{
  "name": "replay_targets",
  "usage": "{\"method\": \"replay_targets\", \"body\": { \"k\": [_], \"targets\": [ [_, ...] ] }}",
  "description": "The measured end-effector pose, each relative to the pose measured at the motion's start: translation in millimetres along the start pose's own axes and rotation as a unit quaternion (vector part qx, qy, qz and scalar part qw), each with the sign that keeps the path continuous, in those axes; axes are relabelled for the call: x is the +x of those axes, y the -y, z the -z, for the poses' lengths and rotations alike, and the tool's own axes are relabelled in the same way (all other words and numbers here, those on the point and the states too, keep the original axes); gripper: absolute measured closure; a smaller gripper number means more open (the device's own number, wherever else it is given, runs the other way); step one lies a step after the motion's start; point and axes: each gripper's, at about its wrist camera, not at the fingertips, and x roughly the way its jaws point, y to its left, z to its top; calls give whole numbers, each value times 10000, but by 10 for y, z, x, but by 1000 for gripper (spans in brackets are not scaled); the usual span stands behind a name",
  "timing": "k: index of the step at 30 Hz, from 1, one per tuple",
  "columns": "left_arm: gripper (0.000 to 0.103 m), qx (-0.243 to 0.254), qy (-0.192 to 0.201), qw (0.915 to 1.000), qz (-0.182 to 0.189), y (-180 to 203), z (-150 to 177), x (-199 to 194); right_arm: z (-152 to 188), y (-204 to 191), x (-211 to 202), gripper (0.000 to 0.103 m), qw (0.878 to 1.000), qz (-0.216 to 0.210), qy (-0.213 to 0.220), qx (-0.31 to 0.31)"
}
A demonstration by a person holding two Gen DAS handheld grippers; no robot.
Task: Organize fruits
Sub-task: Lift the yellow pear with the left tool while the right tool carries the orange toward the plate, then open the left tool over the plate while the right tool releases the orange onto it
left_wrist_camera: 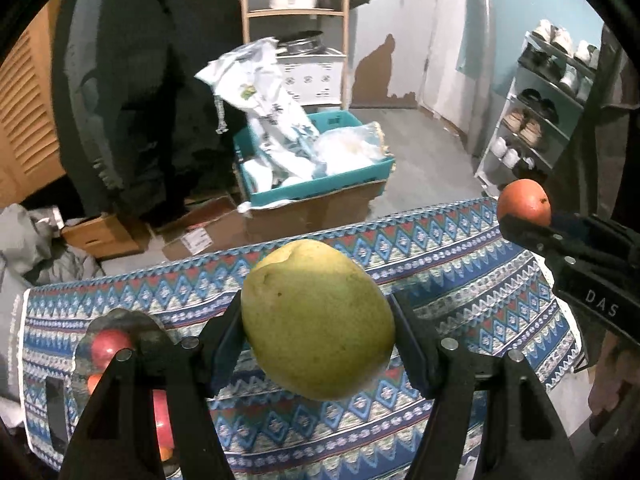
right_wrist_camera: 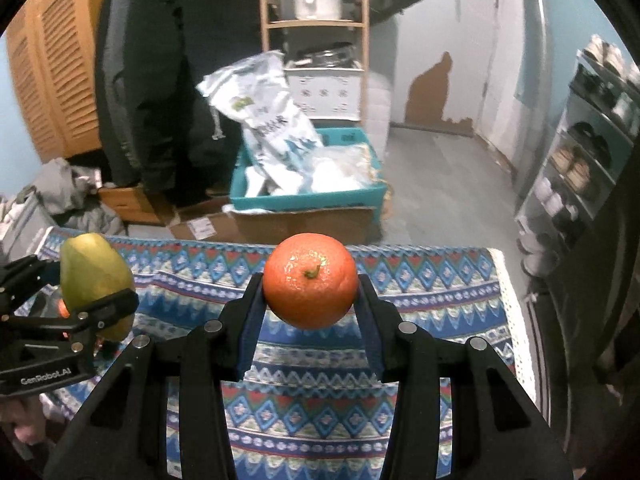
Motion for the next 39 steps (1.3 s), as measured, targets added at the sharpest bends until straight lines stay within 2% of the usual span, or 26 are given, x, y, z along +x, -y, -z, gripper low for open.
{"method": "replay_targets", "body": {
  "k": [14, 22, 39],
  "targets": [
    [33, -464, 75, 9984, -316, -728, 243, -224, -93, -768, 126, 60, 9972, -517, -56, -535],
    [33, -807, 51, 9960, -375, -1172, 391, -312, -141, -1211, 264, 60, 9930, -933, -106, -710],
    [33, -1483, -176, 9849, -881, -2063, 728, -266, -153, -2114, 728, 60, 9826, -1401, -437, -1140]
  ]
}}
